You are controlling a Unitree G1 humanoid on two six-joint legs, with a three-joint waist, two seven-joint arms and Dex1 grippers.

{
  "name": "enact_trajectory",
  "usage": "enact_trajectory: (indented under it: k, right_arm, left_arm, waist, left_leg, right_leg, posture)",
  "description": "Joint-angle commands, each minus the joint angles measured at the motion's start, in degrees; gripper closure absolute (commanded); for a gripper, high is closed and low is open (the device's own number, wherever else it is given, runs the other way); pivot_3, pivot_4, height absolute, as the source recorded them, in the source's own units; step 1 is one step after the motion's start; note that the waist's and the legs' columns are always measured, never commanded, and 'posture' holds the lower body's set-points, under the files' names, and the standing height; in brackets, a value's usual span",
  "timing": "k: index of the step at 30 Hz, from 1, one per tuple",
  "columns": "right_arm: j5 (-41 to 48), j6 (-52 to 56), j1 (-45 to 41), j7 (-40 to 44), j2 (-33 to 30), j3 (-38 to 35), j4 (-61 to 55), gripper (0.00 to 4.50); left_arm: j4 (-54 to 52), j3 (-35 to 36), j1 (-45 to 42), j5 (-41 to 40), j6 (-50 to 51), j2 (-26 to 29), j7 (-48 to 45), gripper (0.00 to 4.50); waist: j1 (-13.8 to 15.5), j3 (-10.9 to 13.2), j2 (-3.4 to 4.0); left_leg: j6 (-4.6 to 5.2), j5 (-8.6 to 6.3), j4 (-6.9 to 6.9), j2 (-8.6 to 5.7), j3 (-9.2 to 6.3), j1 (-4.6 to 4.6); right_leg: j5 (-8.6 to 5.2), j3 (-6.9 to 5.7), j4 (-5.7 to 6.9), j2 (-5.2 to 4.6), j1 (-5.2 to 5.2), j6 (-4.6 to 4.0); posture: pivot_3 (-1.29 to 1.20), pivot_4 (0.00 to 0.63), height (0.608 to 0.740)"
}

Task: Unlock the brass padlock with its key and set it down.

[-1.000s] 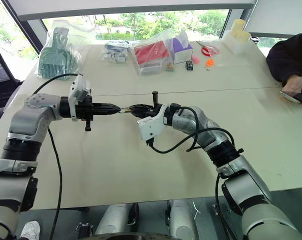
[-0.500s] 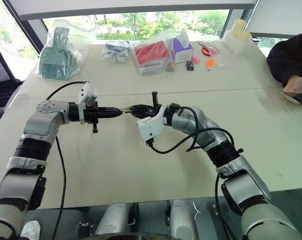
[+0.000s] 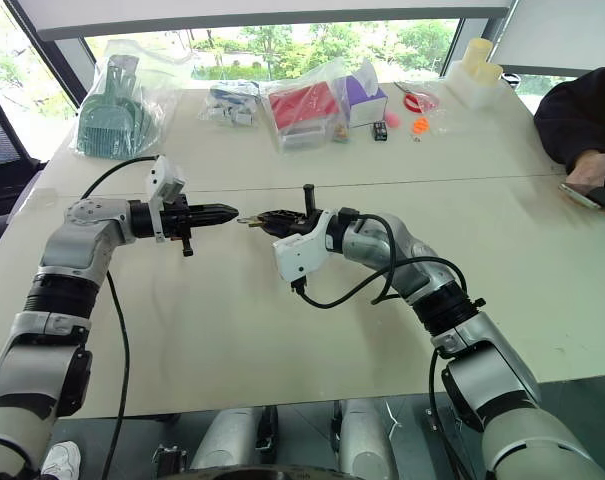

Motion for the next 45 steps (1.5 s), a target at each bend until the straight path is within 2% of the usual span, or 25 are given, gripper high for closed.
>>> enact_trajectory:
  k: [1, 6, 10, 14, 20, 22, 24, 29, 32, 35, 42, 45]
  right_arm:
    - [-2.6, -1.1, -1.0, -4.0, -0.4, -0.4, 4.4, 4.5]
    - [-11.8, -0.6, -5.0, -15.9, -0.2, 0.7, 14.4, 4.5]
    - [-14.9, -1.1, -5.8, -19.7, 1.3, 3.5, 20.6, 4.5]
    - [-10.4, -1.1, -4.4, -13.7, 2.9, 4.0, 22.2, 4.5]
    - [-6.2, -0.9, -2.6, -6.4, 1.9, 3.6, 19.1, 4.5]
    - [-5.2, -0.5, -2.4, -5.1, 1.6, 3.2, 18.2, 3.48]
    - [-4.7, 0.1, -2.3, -4.2, 1.4, 3.0, 17.4, 2.68]
    - [-1.1, 2.6, -1.2, 0.3, 0.2, 1.3, 13.7, 0.02]
    - [3.0, 6.3, 1.0, 5.3, -1.5, -0.6, 9.3, 0.02]
    - [11.2, 15.0, 4.4, 11.9, -2.6, -4.5, 2.4, 0.02]
    - [32.2, 49.5, 8.8, 24.6, -4.7, -14.5, -15.4, 0.02]
    - [37.0, 58.9, 9.1, 26.9, -6.8, -16.7, -19.3, 0.02]
  left_arm:
    - [-1.9, 1.4, 1.3, -0.1, -0.8, 1.9, -0.1, 4.45]
    - [-4.7, 1.8, 3.8, -0.7, -0.4, 2.7, 0.6, 4.45]
    - [-7.4, 1.7, 5.7, -0.7, -0.2, 2.6, 1.8, 4.45]
    - [-9.7, 1.9, 7.4, -1.1, 0.6, 2.6, 2.6, 4.45]
    - [-10.9, 2.1, 8.3, -1.3, 1.0, 2.8, 3.3, 4.45]
    - [-10.9, 2.1, 8.2, -1.3, 1.0, 2.7, 3.4, 4.5]
    - [-10.8, 2.0, 8.2, -1.3, 1.0, 2.6, 3.6, 4.5]
    - [-11.1, 1.9, 8.3, -1.5, 1.1, 2.4, 3.7, 4.5]
    - [-12.3, 1.8, 8.8, -1.8, 1.5, 2.7, 3.2, 4.5]
    - [-15.8, 1.4, 10.4, -2.2, 2.1, 3.6, 2.0, 4.5]
    - [-22.4, 2.4, 13.3, -3.5, 5.4, 6.0, 2.8, 4.5]
    - [-24.1, 3.0, 14.2, -4.2, 6.9, 7.1, 3.6, 4.5]
  waist:
    - [-0.1, 0.0, 0.0]
    - [-0.1, 0.0, 0.0]
    - [-0.4, 0.0, 0.0]
    - [-1.0, 0.0, 0.0]
    - [-1.1, 0.0, 0.0]
    - [-1.1, 0.0, 0.0]
    - [-1.1, 0.0, 0.01]
    - [-1.0, 0.0, 0.0]
    - [-0.9, 0.0, 0.0]
    - [-0.9, 0.0, 0.0]
    - [-0.9, 0.0, 0.0]
    - [-0.8, 0.0, 0.0]
  left_leg:
    - [0.0, 0.0, 0.0, 0.0, 0.01, 0.01]
    - [-0.01, 0.01, 0.0, 0.0, 0.03, 0.01]
    - [-0.03, 0.02, -0.04, 0.01, 0.04, 0.01]
    - [-0.03, 0.02, -0.06, 0.01, 0.03, 0.01]
    - [-0.03, 0.01, -0.06, 0.02, 0.01, 0.02]
    - [-0.03, 0.01, -0.06, 0.02, 0.02, 0.02]
    - [-0.03, 0.01, -0.06, 0.02, 0.02, 0.02]
    - [-0.03, 0.01, -0.06, 0.02, 0.03, 0.04]
    - [-0.03, 0.01, -0.06, 0.02, 0.02, 0.04]
    - [-0.02, 0.01, -0.06, 0.02, 0.04, 0.04]
    - [-0.02, 0.01, -0.05, 0.04, -0.02, 0.06]
    - [-0.02, 0.01, -0.04, 0.03, -0.19, 0.11]
  right_leg:
    - [0.0, 0.0, 0.0, 0.0, 0.01, 0.0]
    - [0.0, 0.01, 0.02, -0.02, -0.02, 0.0]
    - [0.0, 0.03, 0.02, -0.01, -0.03, -0.01]
    - [0.0, 0.03, 0.02, -0.01, -0.03, -0.01]
    - [0.0, 0.04, 0.02, -0.02, -0.02, -0.01]
    - [0.0, 0.04, 0.02, -0.02, -0.02, -0.01]
    - [0.0, 0.04, 0.02, -0.02, -0.02, 0.0]
    - [0.0, 0.04, 0.04, -0.02, -0.01, 0.0]
    - [0.0, 0.04, 0.04, -0.02, -0.01, 0.0]
    - [0.0, 0.05, 0.04, -0.06, 0.0, 0.0]
    - [0.0, 0.04, 0.15, -0.08, -0.01, -0.01]
    - [0.0, 0.04, 0.26, -0.12, -0.01, -0.01]
  posture:
    - [0.0, 0.15, 0.74]
    - [0.0, 0.15, 0.74]
    - [0.0, 0.15, 0.74]
    - [0.0, 0.15, 0.74]
    - [0.0, 0.15, 0.74]
    - [0.0, 0.15, 0.74]
    - [0.0, 0.15, 0.74]
    - [0.0, 0.15, 0.74]
    - [0.0, 0.15, 0.74]
    - [0.0, 0.15, 0.74]
    - [0.0, 0.15, 0.74]
    - [0.0, 0.15, 0.74]
